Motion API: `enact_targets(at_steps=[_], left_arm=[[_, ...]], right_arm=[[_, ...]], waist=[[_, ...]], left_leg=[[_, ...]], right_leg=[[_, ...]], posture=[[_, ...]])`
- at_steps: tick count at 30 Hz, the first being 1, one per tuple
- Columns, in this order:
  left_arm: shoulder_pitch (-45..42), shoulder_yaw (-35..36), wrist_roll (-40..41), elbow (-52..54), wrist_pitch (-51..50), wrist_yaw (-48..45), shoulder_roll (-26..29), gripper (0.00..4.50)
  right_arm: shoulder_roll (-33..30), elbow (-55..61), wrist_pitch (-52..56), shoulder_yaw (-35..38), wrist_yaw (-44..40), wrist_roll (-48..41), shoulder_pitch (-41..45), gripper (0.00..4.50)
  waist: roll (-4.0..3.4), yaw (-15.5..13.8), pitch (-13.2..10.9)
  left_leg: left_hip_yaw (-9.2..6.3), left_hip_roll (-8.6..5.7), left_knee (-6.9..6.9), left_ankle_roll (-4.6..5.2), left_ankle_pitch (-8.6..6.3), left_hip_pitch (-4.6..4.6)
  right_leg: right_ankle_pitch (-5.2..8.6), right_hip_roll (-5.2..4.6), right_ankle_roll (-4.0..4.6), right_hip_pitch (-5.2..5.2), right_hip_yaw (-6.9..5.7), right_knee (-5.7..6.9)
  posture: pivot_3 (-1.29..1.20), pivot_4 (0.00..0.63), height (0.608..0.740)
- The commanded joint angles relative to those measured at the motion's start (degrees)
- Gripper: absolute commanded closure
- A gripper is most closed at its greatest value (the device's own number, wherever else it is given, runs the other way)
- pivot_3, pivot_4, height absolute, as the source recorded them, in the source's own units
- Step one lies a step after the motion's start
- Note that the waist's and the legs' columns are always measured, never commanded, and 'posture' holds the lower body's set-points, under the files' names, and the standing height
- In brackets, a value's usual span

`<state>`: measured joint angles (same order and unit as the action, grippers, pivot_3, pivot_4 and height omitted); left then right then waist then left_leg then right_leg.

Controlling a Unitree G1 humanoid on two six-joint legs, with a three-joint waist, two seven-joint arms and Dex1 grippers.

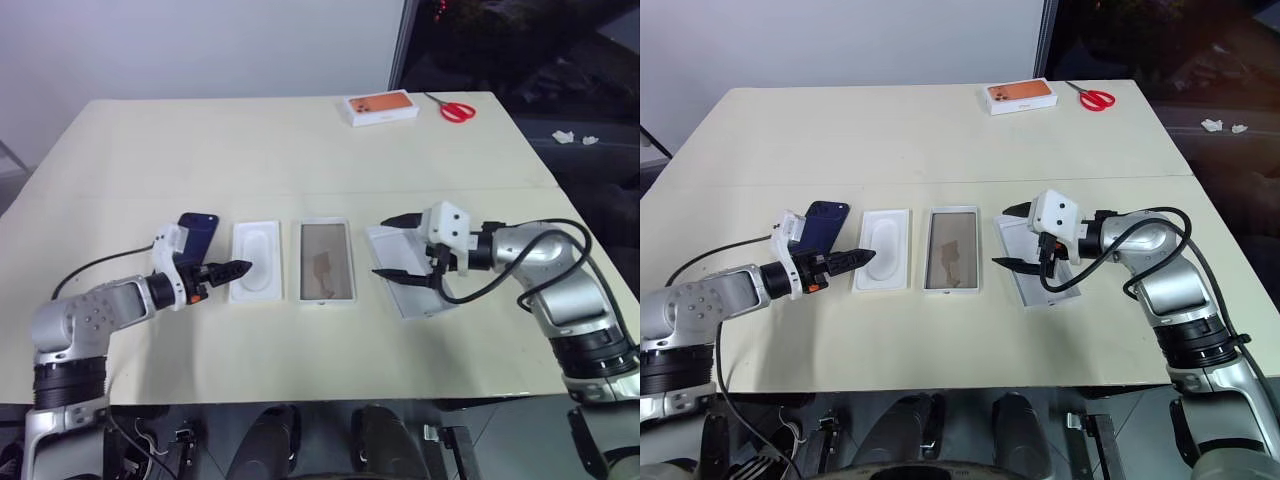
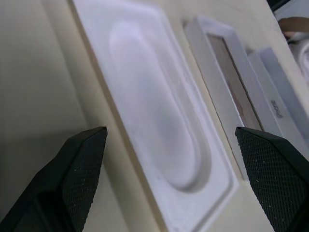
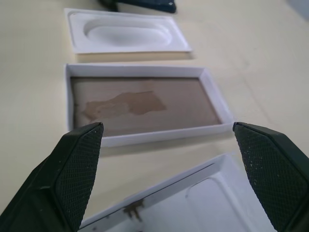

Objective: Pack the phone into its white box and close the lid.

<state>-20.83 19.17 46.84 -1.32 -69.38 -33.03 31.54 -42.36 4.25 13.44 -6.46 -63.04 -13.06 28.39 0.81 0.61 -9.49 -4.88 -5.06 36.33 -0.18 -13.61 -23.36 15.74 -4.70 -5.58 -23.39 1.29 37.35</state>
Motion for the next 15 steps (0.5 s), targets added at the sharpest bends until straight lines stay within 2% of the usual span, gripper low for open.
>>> enact_targets(at_steps=[1, 5, 12, 13, 14, 15], left_arm=[[-2.28, 2.59, 1.96, -2.04, -2.95, 2.44, -1.32, 0.03], [-4.04, 3.53, 1.86, -8.01, -4.43, 3.83, -3.53, 0.03], [-5.51, 4.73, 2.11, -12.37, -5.21, 5.09, -7.55, 0.03], [-5.46, 4.89, 2.06, -12.61, -5.15, 5.34, -7.97, 0.58], [-5.38, 5.6, 2.37, -13.08, -5.25, 5.66, -8.56, 0.86], [-5.27, 6.48, 2.63, -13.9, -5.47, 6.12, -9.0, 1.35]], right_arm=[[-0.99, 2.13, -1.42, 1.31, -0.05, 0.28, 1.11, 0.0], [-0.9, 2.22, -2.08, 1.37, 0.14, 0.51, 0.31, 0.0], [-0.66, 1.49, -3.47, 0.96, 0.14, 1.19, 0.52, 0.0], [-0.71, 1.45, -3.55, 0.98, 0.1, 1.22, 0.58, 0.0], [-0.75, 1.42, -3.63, 1.07, 0.06, 1.18, 0.58, 0.0], [-0.75, 1.4, -3.64, 1.14, 0.0, 1.09, 0.52, 0.0]], waist=[[0.0, 0.0, 0.0], [-0.02, -0.1, 0.03], [-0.05, -0.5, 0.07], [-0.05, -0.62, 0.07], [-0.05, -0.74, 0.07], [-0.05, -0.85, 0.07]], left_leg=[[0.0, 0.0, 0.0, 0.0, 0.0, 0.0], [0.0, -0.01, 0.02, -0.01, 0.01, 0.03], [-0.02, -0.04, 0.06, -0.02, 0.01, 0.07], [-0.01, -0.04, 0.08, -0.02, 0.01, 0.07], [-0.01, -0.05, 0.08, -0.01, 0.01, 0.07], [-0.01, -0.05, 0.1, -0.02, 0.01, 0.07]], right_leg=[[0.0, 0.0, 0.0, 0.0, 0.0, 0.0], [0.0, -0.01, 0.0, 0.04, 0.0, 0.0], [0.0, -0.03, 0.0, 0.13, -0.03, 0.01], [0.0, -0.04, 0.0, 0.14, -0.02, 0.01], [0.0, -0.04, 0.0, 0.14, -0.02, 0.01], [0.0, -0.04, 0.0, 0.14, -0.01, 0.0]], posture=[[0.0, 0.15, 0.74], [0.0, 0.15, 0.74], [0.0, 0.15, 0.74], [0.0, 0.15, 0.74], [0.0, 0.15, 0.74], [0.0, 0.15, 0.74]])
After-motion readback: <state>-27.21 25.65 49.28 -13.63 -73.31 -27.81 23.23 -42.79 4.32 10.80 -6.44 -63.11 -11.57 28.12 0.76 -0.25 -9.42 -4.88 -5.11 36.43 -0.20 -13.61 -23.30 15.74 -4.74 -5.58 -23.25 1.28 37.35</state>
